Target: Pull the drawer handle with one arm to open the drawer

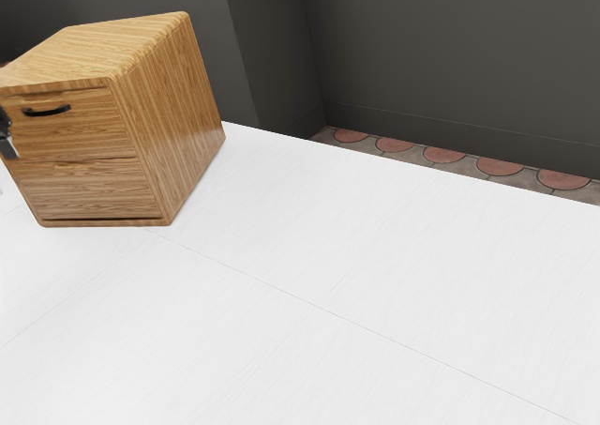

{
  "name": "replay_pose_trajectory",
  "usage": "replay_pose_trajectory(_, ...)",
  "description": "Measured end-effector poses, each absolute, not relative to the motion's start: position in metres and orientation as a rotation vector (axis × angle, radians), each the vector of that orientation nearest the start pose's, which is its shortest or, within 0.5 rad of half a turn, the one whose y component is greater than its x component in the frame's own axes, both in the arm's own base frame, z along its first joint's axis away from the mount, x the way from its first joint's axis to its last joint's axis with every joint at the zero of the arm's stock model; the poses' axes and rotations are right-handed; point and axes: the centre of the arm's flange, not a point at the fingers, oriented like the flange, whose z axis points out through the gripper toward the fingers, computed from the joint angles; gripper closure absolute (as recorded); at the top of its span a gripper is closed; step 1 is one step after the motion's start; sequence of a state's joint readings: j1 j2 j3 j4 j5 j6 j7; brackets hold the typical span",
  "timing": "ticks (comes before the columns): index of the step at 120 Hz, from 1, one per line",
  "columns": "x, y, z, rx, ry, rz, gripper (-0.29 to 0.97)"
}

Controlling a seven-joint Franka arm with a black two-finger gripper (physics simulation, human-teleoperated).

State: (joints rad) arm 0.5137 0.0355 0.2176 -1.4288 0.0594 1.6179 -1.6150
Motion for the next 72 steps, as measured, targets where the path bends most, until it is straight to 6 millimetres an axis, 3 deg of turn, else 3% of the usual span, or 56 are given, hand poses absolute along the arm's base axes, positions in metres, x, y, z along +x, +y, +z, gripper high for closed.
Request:
replay_pose_trajectory(48, 0.453, 0.349, 0.678, 1.283, 2.835, 0.319, 0.00)
replay_pose_trajectory(72, 0.446, 0.360, 0.680, 1.238, 2.849, 0.341, 0.00)
